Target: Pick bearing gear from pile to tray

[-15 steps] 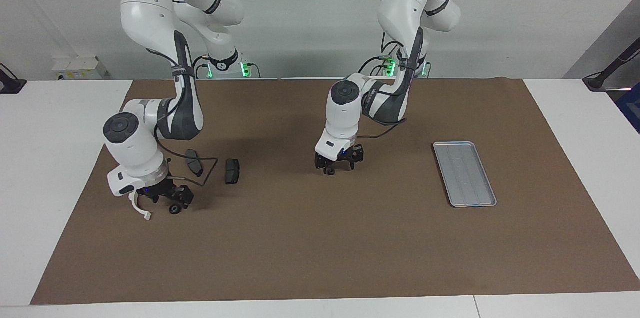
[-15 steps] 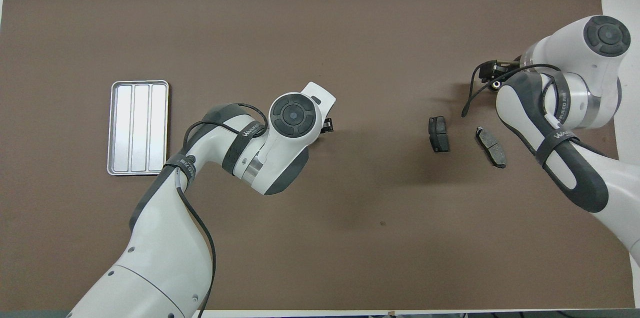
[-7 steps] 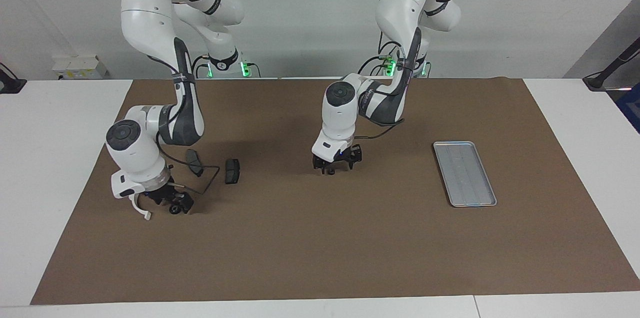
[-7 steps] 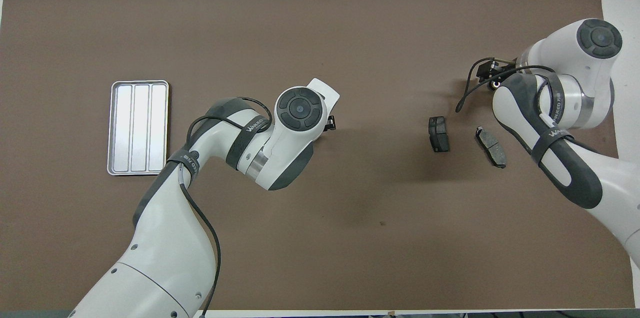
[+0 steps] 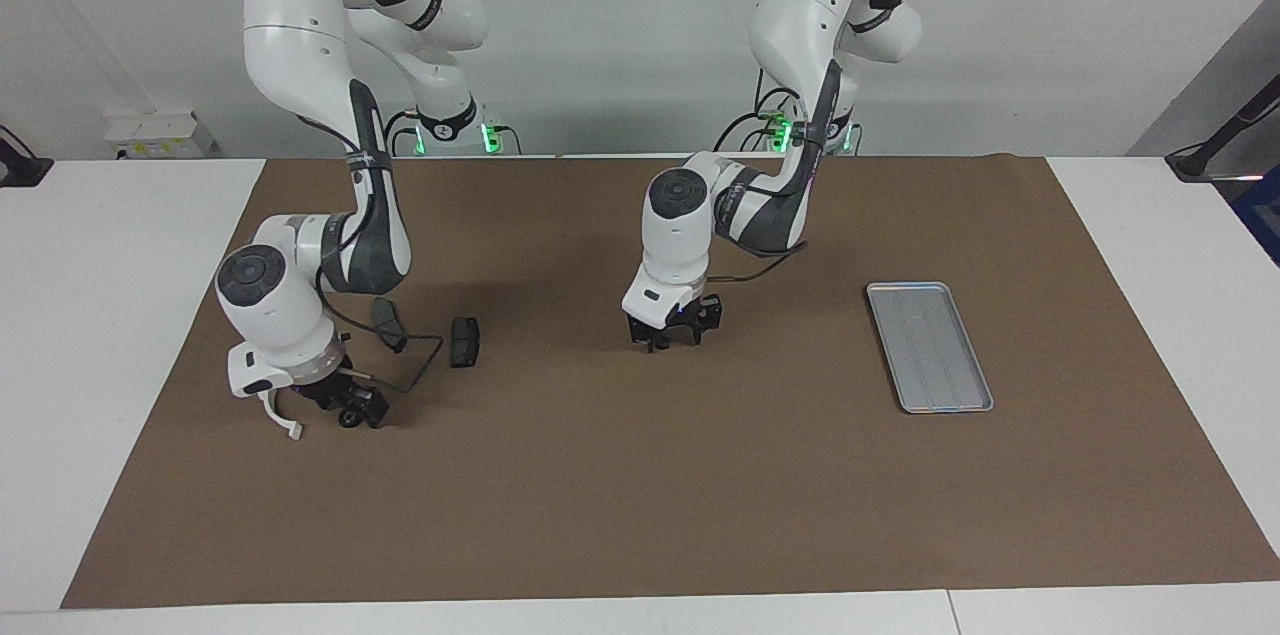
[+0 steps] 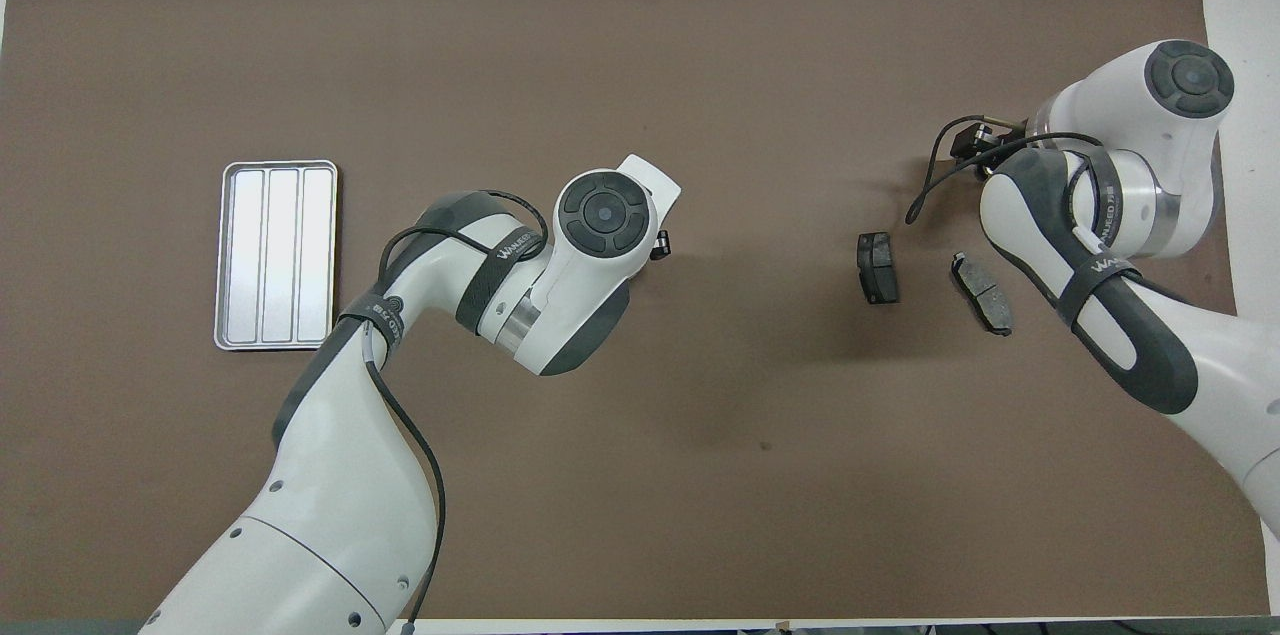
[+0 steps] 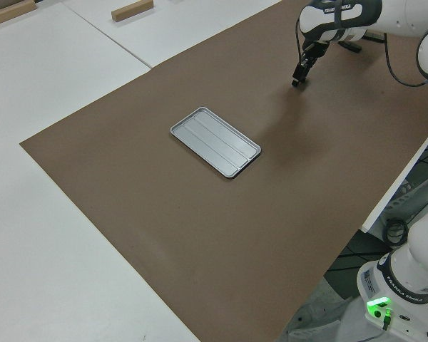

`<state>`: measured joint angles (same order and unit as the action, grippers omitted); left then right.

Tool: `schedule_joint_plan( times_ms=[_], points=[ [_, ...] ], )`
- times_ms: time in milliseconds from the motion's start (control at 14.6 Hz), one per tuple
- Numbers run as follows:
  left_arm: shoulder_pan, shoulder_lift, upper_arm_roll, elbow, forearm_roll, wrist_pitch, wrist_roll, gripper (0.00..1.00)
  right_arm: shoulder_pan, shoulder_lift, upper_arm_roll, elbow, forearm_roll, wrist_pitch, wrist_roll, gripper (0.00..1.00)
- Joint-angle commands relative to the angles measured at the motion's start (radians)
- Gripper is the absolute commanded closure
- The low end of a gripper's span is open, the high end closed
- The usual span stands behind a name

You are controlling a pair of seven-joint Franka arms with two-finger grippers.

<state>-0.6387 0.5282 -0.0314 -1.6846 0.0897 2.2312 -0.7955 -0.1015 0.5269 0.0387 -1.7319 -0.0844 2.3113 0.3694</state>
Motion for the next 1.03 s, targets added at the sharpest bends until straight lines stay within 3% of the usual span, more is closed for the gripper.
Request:
schedule_joint_plan(
  times_ms=[0, 273, 410, 547, 683, 957],
  points=[
    [-0.021, 0.019, 0.015, 0.036, 0.004, -0.038, -0.016, 1.00, -0.006, 0.010, 0.007, 0.015, 0.003, -0.015, 0.016, 0.17],
    [-0.012, 0.042, 0.016, 0.123, 0.010, -0.099, -0.015, 1.00, -0.006, 0.010, 0.009, 0.020, 0.003, -0.026, 0.014, 0.46],
    [0.010, 0.079, 0.025, 0.259, 0.015, -0.241, 0.001, 1.00, -0.009, 0.010, 0.009, 0.020, 0.003, -0.027, 0.010, 0.67],
    [0.059, 0.067, 0.027, 0.304, 0.015, -0.306, 0.059, 1.00, -0.012, 0.010, 0.009, 0.020, 0.002, -0.032, 0.005, 0.96],
    [0.112, 0.027, 0.030, 0.307, 0.015, -0.379, 0.161, 1.00, -0.012, 0.010, 0.010, 0.020, 0.002, -0.035, 0.000, 1.00],
    [0.313, -0.158, 0.027, 0.295, 0.005, -0.520, 0.569, 1.00, -0.012, 0.009, 0.010, 0.023, 0.000, -0.036, -0.041, 1.00]
  ],
)
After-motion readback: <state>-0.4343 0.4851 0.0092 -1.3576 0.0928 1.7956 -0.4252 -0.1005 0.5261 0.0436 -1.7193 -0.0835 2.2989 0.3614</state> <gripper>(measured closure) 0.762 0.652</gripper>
